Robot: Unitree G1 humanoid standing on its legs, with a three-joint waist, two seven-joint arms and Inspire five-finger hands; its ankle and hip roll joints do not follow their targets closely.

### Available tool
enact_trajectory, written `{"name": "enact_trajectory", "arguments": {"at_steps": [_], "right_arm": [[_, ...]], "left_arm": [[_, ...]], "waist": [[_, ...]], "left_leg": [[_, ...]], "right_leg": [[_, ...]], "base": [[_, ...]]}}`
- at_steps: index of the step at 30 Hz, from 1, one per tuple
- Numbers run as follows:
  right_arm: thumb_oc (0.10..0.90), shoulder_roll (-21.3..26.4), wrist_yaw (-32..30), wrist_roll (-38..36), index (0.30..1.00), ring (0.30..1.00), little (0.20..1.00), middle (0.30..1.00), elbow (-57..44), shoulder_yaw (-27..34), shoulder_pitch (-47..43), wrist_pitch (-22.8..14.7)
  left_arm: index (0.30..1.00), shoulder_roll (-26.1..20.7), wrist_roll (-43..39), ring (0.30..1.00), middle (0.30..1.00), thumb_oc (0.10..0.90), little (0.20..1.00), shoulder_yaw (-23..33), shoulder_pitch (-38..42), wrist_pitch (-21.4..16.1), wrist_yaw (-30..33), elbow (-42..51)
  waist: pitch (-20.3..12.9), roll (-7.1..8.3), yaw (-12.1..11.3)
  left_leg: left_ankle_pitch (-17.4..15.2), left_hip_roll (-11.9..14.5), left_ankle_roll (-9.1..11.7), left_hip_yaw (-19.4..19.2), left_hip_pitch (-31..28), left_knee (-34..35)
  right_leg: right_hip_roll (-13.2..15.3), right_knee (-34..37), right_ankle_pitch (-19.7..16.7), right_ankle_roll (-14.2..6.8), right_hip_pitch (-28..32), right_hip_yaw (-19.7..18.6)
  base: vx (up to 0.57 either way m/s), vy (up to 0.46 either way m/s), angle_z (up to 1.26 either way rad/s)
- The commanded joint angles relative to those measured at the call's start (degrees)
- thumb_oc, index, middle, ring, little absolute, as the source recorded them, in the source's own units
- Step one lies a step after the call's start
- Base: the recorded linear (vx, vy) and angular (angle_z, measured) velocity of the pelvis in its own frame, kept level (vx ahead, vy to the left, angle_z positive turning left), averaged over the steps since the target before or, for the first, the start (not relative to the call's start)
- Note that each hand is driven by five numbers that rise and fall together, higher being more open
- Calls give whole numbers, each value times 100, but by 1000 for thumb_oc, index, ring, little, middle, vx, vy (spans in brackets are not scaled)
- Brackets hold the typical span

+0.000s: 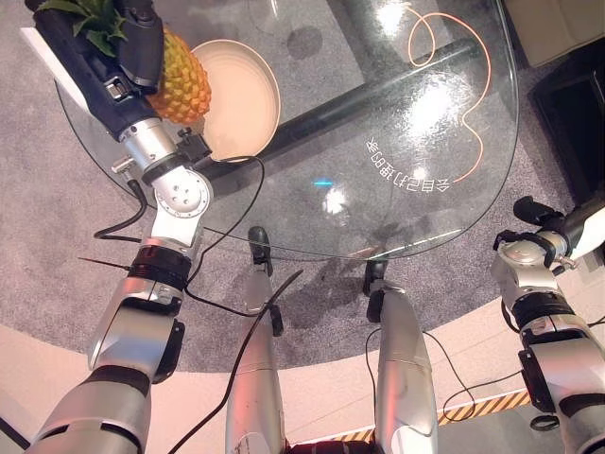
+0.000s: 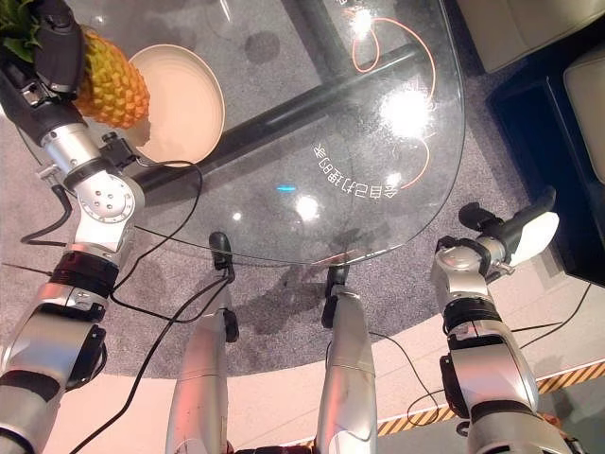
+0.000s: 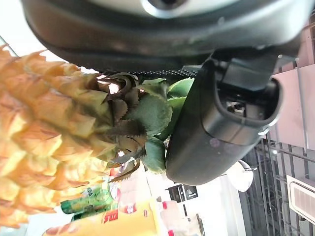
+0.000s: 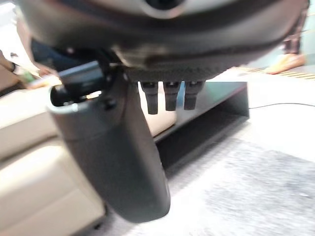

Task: Pick up the fruit to the plate

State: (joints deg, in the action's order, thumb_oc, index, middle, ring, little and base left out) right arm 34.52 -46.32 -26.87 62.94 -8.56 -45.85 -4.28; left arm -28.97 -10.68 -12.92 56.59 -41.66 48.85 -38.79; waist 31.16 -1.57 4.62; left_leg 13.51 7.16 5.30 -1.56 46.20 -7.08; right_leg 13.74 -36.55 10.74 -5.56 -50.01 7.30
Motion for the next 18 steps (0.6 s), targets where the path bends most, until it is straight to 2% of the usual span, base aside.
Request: {"name": "enact_trajectory", "arguments": {"at_steps": [1,2,4,5,6,13,14,16,18], "right_arm": [[800,516,544,-237,900,900,900,900,481,225,68,8],[800,515,608,-227,900,900,900,900,534,214,60,22],[800,483,1098,-345,900,900,900,900,710,139,54,235],[800,451,1517,-303,900,900,900,900,827,103,83,510],[800,420,1775,-303,900,900,900,900,937,41,103,628],[800,203,3290,-268,900,900,900,900,1354,-173,270,1255],[800,119,3688,-233,900,900,900,900,1396,-222,327,1432],[800,52,4167,-127,900,900,900,900,1473,-316,374,1564],[800,-13,4364,-136,900,900,900,900,1516,-422,408,1494]], "left_arm": [[300,-486,-29,300,300,100,200,41,1121,-599,-43,128],[300,-488,-43,300,300,100,200,30,1135,-593,-49,117],[300,-490,-93,300,300,100,200,1,1188,-550,-104,82],[300,-504,-136,300,300,100,200,-15,1219,-496,-166,79],[300,-506,-182,300,300,100,200,-36,1263,-444,-209,78],[300,-469,-285,300,300,100,200,-121,1366,-229,-490,45],[300,-437,-282,300,300,100,200,-131,1395,-179,-544,39],[300,-419,-317,300,300,100,200,-145,1430,-102,-618,56],[300,-393,-372,300,300,100,200,-176,1450,-73,-679,56]], "waist": [[-137,310,-197],[-137,311,-199],[-137,321,-207],[-137,331,-220],[-137,338,-230],[-137,409,-274],[-137,430,-274],[-137,450,-280],[-137,465,-284]], "left_leg": [[-1293,180,78,-95,-129,-1140],[-1294,180,75,-93,-128,-1141],[-1295,181,65,-87,-126,-1146],[-1301,186,63,-75,-118,-1164],[-1300,189,60,-70,-118,-1165],[-1297,196,51,-4,-113,-1184],[-1293,201,49,2,-114,-1171],[-1291,207,50,15,-119,-1173],[-1286,206,47,25,-115,-1179]], "right_leg": [[-162,1451,-1076,-183,351,-99],[-162,1453,-1077,-181,352,-100],[-167,1452,-1077,-173,357,-97],[-164,1440,-1073,-169,354,-89],[-164,1444,-1072,-165,360,-81],[-180,1429,-1077,-152,381,-37],[-185,1432,-1078,-154,381,-33],[-191,1424,-1078,-150,381,-31],[-198,1411,-1083,-145,373,-27]], "base": [[0,0,0],[0,0,0],[4,-15,0],[7,-34,0],[10,-44,0],[11,-39,0],[0,0,0],[0,0,0],[0,0,0]]}}
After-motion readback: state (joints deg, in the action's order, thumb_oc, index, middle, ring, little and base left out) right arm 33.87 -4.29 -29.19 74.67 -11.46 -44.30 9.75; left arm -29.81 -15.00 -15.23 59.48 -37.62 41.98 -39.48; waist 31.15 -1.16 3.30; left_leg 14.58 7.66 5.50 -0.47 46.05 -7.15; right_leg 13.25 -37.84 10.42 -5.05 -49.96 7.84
